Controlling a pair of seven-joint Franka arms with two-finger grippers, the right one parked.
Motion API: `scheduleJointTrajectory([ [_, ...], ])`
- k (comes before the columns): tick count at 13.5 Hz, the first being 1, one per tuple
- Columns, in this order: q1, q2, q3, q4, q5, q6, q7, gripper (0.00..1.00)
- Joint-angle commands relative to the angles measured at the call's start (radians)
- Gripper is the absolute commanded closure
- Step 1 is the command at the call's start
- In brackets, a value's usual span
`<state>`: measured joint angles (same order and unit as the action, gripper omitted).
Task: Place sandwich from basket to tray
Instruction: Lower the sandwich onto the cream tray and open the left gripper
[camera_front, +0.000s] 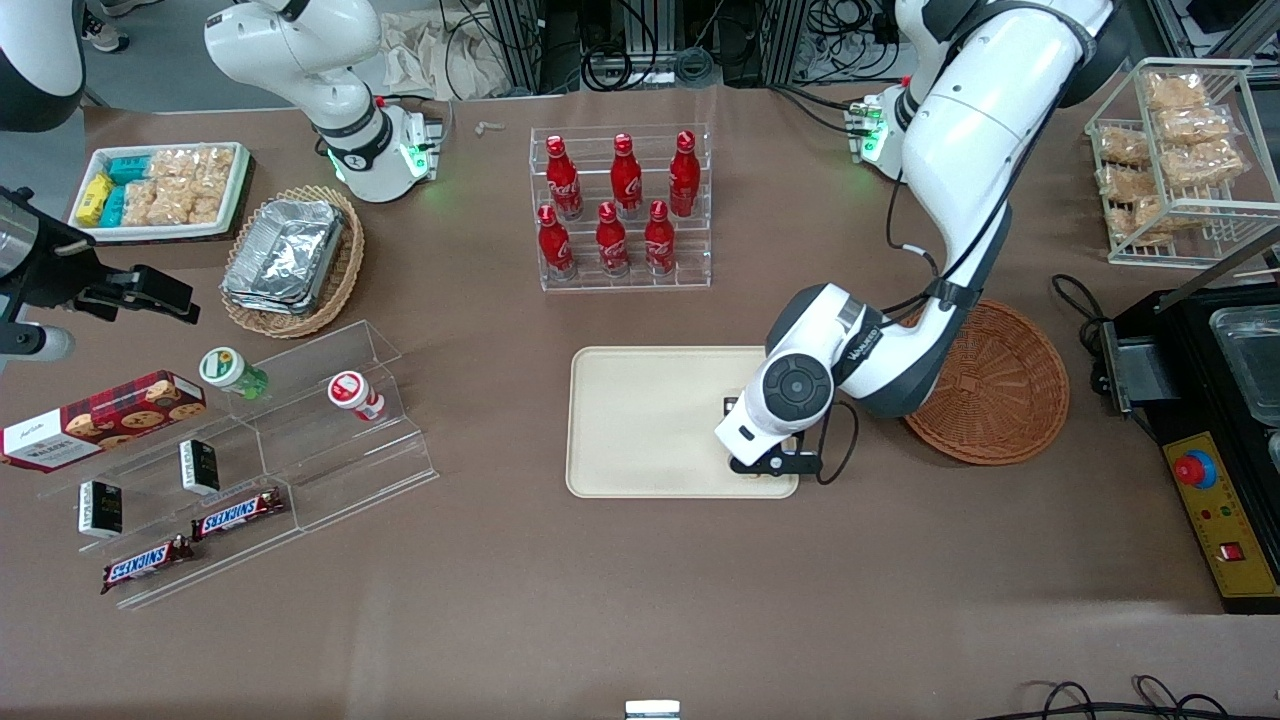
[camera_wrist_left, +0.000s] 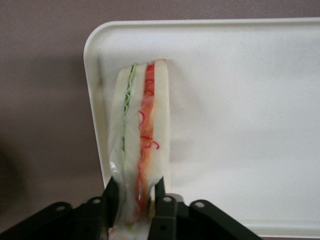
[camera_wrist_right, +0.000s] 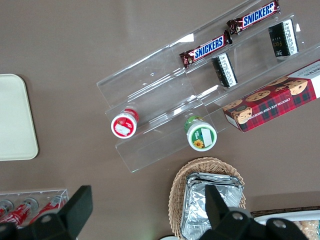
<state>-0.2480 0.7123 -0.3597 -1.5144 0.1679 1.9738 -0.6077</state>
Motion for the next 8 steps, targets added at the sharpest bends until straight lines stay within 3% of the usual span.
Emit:
scheduleJointTrajectory([
  [1, -0.001, 0.012, -0.001, 0.026, 0.018, -0.007, 0.008, 0.08],
  [2, 0.007, 0.007, -0.001, 0.028, 0.018, -0.013, 0.005, 0.01],
  [6, 0.090, -0.089, -0.004, 0.039, 0.007, -0.119, 0.025, 0.02],
  [8, 0.162, -0.158, -0.008, 0.037, -0.022, -0.162, 0.147, 0.01],
])
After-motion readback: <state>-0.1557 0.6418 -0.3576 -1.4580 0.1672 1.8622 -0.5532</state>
